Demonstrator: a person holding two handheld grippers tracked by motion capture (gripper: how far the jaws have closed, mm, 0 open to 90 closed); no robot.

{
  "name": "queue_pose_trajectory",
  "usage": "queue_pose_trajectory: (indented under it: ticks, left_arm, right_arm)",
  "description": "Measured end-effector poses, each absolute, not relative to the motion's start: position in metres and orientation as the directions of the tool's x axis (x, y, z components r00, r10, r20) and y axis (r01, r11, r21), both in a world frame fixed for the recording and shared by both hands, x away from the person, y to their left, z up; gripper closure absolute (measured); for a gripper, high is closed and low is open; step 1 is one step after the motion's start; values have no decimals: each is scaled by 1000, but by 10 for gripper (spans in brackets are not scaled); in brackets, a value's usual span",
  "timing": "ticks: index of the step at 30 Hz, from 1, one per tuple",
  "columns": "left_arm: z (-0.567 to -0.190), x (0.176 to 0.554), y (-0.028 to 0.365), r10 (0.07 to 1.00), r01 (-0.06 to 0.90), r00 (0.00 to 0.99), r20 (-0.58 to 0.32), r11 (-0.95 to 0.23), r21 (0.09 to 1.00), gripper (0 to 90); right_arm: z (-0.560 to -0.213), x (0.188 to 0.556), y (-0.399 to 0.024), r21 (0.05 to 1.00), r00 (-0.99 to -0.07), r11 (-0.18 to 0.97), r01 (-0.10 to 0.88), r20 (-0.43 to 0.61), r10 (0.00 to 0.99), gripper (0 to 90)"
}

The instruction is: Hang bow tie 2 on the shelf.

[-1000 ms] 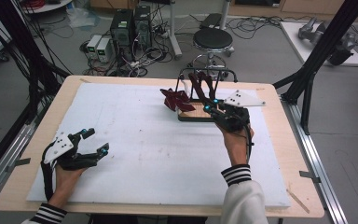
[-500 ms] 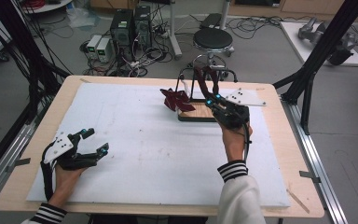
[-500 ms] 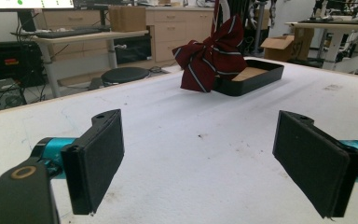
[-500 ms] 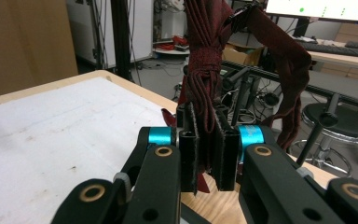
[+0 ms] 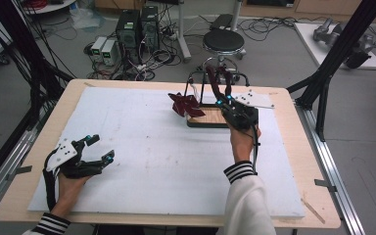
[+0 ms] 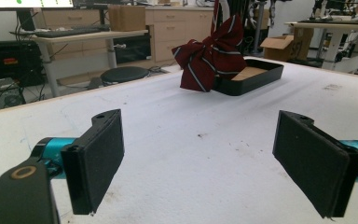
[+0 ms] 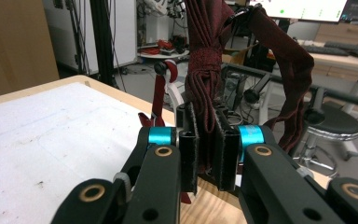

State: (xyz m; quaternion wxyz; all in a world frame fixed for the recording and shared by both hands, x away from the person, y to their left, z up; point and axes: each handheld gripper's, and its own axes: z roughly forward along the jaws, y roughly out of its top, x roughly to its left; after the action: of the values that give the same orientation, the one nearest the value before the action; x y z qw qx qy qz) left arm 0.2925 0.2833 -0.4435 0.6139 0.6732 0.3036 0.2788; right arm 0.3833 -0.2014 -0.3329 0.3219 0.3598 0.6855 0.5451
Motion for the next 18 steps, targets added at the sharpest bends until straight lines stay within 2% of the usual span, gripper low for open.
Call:
queue_pose_trajectory:
  ticks: [18]
  left_arm:
    - [-450, 292, 286, 757, 51, 654, 1, -46, 998, 168]
  right_arm:
    - [-349, 403, -203, 974, -521, 124, 189, -8, 854, 830]
